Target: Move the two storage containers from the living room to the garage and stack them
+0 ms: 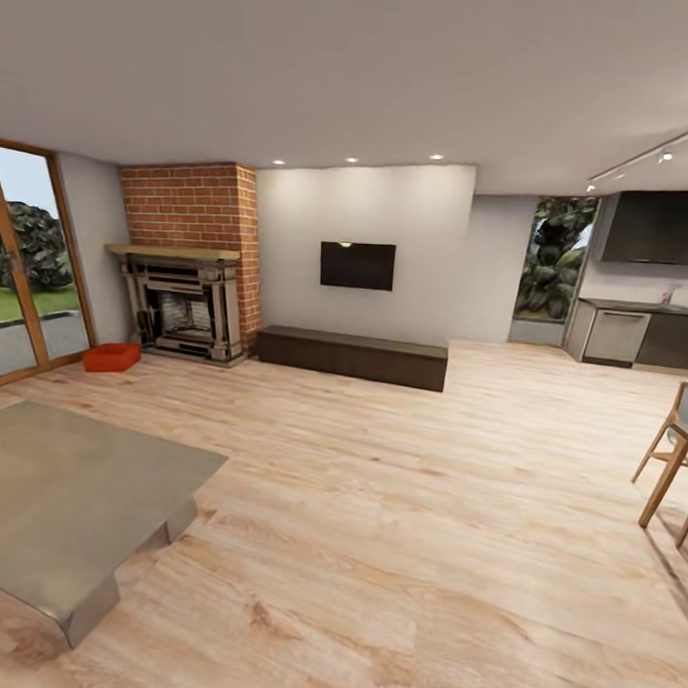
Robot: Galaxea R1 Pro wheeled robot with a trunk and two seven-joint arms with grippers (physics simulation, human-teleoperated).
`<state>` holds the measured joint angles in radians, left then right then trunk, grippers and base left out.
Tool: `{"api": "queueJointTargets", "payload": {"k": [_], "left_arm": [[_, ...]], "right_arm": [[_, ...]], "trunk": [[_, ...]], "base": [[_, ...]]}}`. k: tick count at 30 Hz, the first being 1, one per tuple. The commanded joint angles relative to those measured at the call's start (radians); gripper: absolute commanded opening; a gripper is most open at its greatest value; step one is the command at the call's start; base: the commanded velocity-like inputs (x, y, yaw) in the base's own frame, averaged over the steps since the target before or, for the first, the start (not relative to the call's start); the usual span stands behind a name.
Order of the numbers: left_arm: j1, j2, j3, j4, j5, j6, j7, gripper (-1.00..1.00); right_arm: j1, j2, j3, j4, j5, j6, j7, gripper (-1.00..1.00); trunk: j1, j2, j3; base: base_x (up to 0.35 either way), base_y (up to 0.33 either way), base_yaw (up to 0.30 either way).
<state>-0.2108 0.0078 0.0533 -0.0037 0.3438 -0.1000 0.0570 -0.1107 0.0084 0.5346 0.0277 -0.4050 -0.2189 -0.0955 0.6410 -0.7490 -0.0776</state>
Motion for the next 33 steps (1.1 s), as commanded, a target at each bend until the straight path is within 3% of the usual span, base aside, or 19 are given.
{"api": "queueJointTargets", "payload": {"k": [1, 17, 33], "left_arm": [[-0.001, 0.0, 0.005, 0.001, 0.0, -0.003, 0.001, 1.0], [-0.001, -0.002, 0.005, 0.001, -0.003, -0.003, 0.001, 1.0], [-0.001, -0.002, 0.005, 0.001, -0.003, -0.003, 0.001, 1.0]], "right_arm": [[-0.001, 0.001, 0.008, 0.003, -0.008, -0.005, -0.002, 1.0], [-0.001, 0.012, -0.002, 0.003, -0.01, -0.006, 0.008, 1.0], [-0.001, 0.007, 0.001, 0.001, -0.007, -0.007, 0.011, 1.0]], "trunk": [[0.001, -0.001, -0.002], [0.001, -0.001, -0.002], [0.001, -0.001, -0.002]], "base": [[0.323, 0.0, 0.0], [0.323, 0.0, -0.006], [0.323, 0.0, -0.232]]}}
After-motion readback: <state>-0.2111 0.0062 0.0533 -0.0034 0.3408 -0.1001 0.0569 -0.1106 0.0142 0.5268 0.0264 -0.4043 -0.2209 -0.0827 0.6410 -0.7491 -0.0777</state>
